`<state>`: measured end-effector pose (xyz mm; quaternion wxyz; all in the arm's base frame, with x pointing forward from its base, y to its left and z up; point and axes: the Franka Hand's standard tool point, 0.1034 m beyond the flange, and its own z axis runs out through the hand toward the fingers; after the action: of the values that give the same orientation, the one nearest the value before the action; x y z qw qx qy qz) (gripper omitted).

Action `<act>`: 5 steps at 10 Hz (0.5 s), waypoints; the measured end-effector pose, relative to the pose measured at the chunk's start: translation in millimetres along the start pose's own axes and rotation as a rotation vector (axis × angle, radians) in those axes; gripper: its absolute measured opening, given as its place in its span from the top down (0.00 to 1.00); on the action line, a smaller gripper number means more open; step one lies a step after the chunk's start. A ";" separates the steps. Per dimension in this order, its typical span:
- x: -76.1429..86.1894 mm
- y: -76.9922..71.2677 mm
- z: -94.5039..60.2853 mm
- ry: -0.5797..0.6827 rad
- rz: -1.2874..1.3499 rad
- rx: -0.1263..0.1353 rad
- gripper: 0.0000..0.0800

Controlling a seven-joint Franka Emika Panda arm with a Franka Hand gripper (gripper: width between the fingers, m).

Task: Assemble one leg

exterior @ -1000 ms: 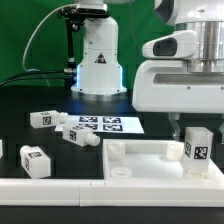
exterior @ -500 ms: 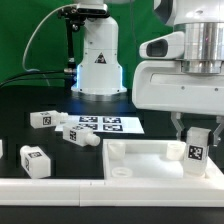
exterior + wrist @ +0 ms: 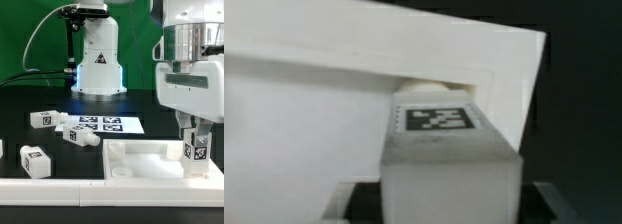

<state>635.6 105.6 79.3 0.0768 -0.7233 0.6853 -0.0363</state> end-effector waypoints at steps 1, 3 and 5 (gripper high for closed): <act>-0.5 0.3 0.0 -0.003 0.061 0.000 0.64; -0.5 0.6 0.3 -0.005 0.051 0.000 0.54; -5.0 1.0 0.2 0.006 -0.168 -0.014 0.37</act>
Offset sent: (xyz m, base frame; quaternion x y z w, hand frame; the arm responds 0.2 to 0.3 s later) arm 0.0000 0.0000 0.0000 0.0000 0.0000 0.0000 1.0000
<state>634.4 110.5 79.2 0.0661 -0.7788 0.6225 -0.0399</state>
